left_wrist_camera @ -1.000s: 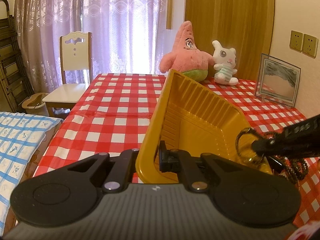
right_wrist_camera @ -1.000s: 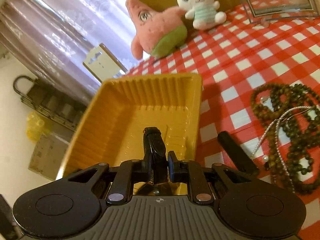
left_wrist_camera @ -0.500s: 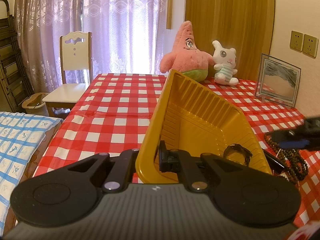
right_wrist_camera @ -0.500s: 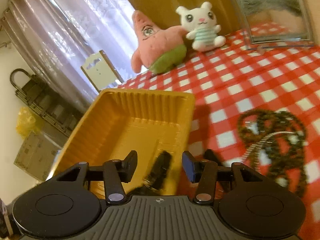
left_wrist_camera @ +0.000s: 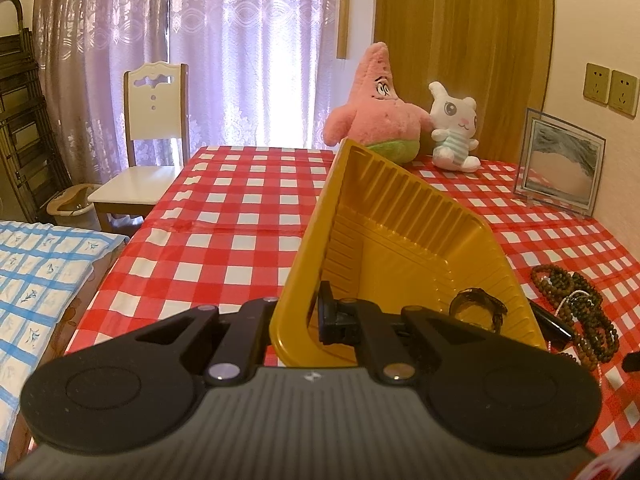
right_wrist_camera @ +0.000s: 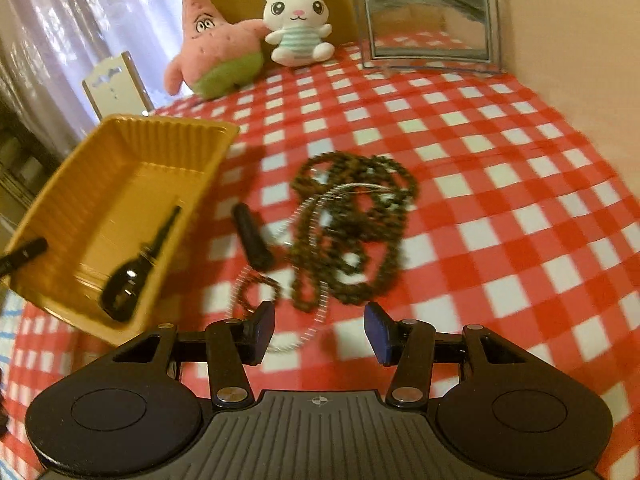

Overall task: Organize jewelry
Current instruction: 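Grasp the black cylindrical item from the pile with the right tool, then carry the black cylindrical item into the tray and release it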

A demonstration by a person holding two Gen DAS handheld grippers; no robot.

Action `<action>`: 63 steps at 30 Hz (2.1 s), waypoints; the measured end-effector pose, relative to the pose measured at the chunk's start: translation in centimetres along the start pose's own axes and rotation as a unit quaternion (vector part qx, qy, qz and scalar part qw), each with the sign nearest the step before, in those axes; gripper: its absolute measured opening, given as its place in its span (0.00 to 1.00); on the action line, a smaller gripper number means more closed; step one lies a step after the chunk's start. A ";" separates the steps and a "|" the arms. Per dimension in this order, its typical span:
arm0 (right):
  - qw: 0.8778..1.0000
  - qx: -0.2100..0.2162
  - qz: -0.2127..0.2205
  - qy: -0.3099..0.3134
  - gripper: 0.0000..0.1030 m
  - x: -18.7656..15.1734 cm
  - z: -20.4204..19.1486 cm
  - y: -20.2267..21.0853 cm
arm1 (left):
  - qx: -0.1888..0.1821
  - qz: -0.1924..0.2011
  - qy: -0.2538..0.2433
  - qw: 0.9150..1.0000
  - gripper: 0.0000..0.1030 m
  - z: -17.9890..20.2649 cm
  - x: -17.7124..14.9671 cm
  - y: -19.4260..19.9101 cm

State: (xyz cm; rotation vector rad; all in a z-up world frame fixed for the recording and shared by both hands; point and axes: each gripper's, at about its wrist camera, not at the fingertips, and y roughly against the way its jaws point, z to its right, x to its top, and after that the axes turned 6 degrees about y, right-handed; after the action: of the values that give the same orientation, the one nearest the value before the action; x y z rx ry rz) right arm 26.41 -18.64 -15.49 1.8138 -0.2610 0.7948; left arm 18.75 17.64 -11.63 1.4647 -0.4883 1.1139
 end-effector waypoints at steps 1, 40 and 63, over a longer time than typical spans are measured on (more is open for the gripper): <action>1.000 -0.004 -0.001 0.009 0.48 -0.1 0.1 0.1 | 0.000 0.000 0.000 1.000 0.06 0.0 0.0 0.0; 0.975 0.033 -0.010 0.221 0.19 5.0 -6.5 -10.0 | 0.009 -0.004 0.011 1.000 0.08 -0.1 0.3 -0.5; 0.981 0.179 0.035 -0.060 0.19 7.5 -3.8 -3.3 | 0.005 -0.001 0.011 1.000 0.07 -0.2 0.1 -0.8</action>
State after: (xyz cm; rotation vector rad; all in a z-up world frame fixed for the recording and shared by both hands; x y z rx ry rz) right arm 32.27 -12.51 -12.54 2.2062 -0.2739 0.8220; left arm 19.40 18.07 -12.00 1.4595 -0.4668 1.1299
